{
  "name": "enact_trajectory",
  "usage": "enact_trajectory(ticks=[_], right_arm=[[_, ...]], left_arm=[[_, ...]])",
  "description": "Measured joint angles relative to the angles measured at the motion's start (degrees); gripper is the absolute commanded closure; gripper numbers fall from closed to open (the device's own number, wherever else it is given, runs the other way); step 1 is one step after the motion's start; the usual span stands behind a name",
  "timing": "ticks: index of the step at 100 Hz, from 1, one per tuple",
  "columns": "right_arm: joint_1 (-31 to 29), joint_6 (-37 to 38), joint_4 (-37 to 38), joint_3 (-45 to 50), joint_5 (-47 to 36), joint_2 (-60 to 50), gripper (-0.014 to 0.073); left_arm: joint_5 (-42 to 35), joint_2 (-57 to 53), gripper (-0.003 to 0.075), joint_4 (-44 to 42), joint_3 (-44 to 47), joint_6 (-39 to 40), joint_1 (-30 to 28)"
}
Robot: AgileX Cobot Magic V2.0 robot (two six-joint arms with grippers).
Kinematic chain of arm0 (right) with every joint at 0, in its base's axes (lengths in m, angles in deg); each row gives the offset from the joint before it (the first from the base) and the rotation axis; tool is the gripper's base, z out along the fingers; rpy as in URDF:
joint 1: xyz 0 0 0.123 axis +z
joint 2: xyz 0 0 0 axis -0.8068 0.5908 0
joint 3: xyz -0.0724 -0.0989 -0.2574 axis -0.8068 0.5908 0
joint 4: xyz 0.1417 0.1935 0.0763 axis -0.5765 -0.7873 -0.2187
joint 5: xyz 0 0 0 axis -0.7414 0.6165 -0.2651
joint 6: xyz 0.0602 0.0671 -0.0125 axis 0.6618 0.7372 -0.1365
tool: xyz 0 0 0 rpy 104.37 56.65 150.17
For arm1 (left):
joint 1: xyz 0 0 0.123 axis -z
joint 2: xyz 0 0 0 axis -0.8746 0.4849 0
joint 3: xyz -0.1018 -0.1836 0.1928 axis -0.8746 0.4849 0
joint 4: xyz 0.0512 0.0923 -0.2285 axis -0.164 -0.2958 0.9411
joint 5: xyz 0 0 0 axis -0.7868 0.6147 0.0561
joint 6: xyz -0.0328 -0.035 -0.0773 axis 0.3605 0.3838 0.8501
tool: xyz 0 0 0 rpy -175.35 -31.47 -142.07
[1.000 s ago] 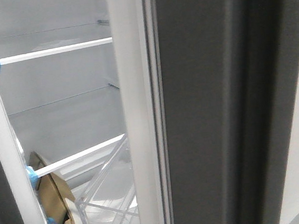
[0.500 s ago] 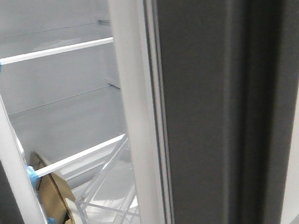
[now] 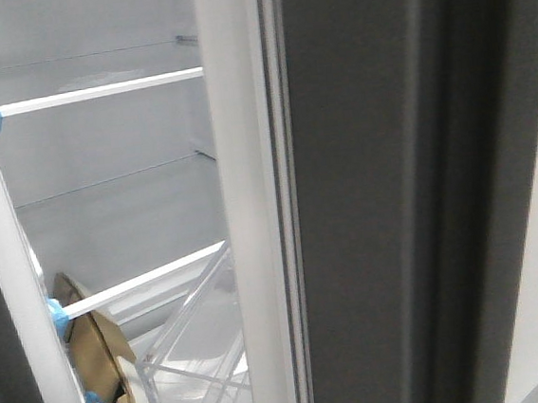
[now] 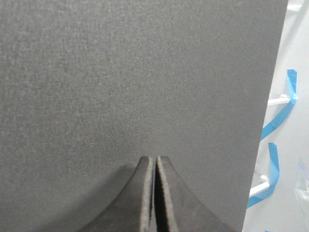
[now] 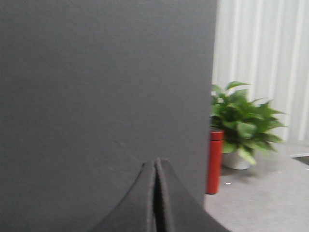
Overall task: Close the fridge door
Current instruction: 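Push the door with both grippers until it shuts against the fridge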
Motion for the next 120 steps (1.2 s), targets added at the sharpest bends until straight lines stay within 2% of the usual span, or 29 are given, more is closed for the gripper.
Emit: enact_trajectory(ticks=[19, 32, 44, 80, 120], right_arm=[[9.47, 0.0, 0.0, -6.71, 3.56, 6.09, 0.067], [16.25, 0.0, 0.0, -8.0, 3.71, 8.93, 0.067], [19.82, 0.0, 0.0, -8.09, 3.21, 11.1, 0.067], [21.06, 0.0, -0.16, -8.43, -1.96, 17.7, 0.067], [21.65, 2.39, -1.48, -8.43, -17.09, 31.24, 0.067]], left_arm=[[0.0, 0.0, 0.0741, 0.0, 0.0, 0.0, 0.0], [0.0, 0.0, 0.0741, 0.0, 0.0, 0.0, 0.0], [0.0, 0.0, 0.0741, 0.0, 0.0, 0.0, 0.0], [0.0, 0.0, 0.0741, 0.0, 0.0, 0.0, 0.0], [0.0, 0.0, 0.0741, 0.0, 0.0, 0.0, 0.0]])
